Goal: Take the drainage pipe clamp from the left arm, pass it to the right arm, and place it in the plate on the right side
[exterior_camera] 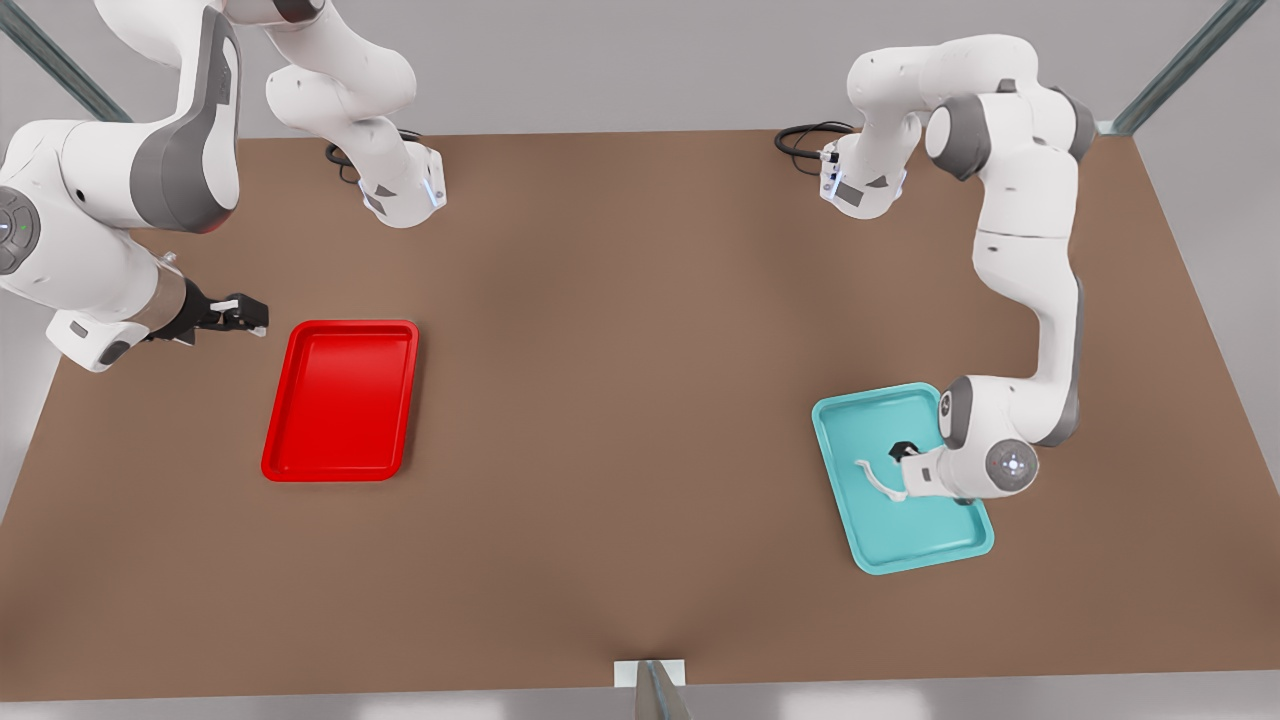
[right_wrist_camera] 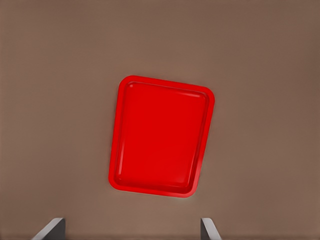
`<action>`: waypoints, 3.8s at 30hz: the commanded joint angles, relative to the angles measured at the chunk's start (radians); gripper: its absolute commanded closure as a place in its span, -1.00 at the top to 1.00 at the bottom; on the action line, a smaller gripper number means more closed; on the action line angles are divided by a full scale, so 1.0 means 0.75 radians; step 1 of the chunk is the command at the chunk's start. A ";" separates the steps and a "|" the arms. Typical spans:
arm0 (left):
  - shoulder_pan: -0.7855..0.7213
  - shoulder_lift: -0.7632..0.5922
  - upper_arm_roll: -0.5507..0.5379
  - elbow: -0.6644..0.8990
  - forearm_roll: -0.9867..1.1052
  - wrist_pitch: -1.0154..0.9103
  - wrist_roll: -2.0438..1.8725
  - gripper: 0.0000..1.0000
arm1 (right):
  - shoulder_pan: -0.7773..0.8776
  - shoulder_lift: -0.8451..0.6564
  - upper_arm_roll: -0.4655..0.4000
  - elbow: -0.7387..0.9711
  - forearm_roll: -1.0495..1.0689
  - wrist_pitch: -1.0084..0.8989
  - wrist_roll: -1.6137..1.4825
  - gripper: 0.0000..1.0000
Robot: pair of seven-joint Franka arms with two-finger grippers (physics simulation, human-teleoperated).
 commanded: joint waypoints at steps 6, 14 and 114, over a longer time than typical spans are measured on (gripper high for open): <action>0.027 -0.037 0.006 -0.112 0.005 0.316 0.601 1.00 | 0.000 -0.001 -0.002 0.001 0.001 -0.006 -0.010 1.00; 0.029 -0.032 0.006 -0.117 -0.003 0.300 0.531 0.09 | 0.000 -0.001 -0.002 -0.006 0.001 -0.008 -0.010 1.00; -0.891 0.158 -0.270 0.742 -0.003 -0.320 -1.672 -0.57 | 0.689 0.489 0.097 -0.505 0.624 1.505 -0.791 -0.21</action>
